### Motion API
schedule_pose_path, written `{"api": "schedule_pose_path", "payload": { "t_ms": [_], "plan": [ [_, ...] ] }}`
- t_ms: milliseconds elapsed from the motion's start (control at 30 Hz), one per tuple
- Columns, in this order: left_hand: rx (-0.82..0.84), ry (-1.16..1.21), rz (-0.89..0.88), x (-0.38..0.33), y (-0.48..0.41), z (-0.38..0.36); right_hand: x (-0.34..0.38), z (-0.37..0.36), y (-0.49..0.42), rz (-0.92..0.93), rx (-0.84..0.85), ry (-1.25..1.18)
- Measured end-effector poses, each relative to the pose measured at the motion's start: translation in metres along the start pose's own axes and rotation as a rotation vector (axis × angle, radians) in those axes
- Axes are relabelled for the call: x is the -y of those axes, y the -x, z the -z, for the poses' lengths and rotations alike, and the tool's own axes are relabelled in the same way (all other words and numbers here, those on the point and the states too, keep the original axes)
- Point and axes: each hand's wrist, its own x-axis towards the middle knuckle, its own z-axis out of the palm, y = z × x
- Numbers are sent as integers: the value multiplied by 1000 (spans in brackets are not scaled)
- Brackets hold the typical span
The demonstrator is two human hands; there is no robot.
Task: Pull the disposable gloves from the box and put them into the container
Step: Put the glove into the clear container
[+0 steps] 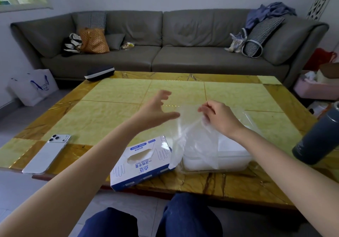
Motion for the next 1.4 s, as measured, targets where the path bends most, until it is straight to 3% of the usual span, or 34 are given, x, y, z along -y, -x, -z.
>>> {"api": "schedule_pose_path", "payload": {
  "t_ms": [167, 267, 400, 567, 633, 733, 867, 967, 1100, 1267, 1400],
  "plan": [
    [64, -143, -191, -24, -15, -29, -2, 8, 7, -11, 146, -68],
    [57, -75, -126, -27, -26, -41, -4, 15, 14, -102, 253, -126],
    [79, -90, -73, -28, -39, -47, -16, 18, 17, -125, 312, 125],
    [103, -172, -90, -35, -60, -43, -24, 41, -3, -46, 33, 238],
    [-36, -131, -132, -42, -69, -37, -20, 56, -13, 38, -126, 282],
    [-315, 38, -338, -57, -70, -27, -12, 75, -22, 230, -331, 352],
    [-372, 62, -457, -56, -52, -35, -15, 84, -16, 421, -448, 447],
    [-174, -28, -412, -35, -33, -48, -30, 78, 4, 461, -316, 470],
    [175, -446, -415, 3, -22, -67, -61, 55, 29, 430, 33, 583],
    [480, -732, -361, 14, -23, -88, -79, 34, 33, 115, 342, 589],
    [644, -912, -245, 3, -29, -94, -71, 40, 24, -67, 552, 343]
  ]
}}
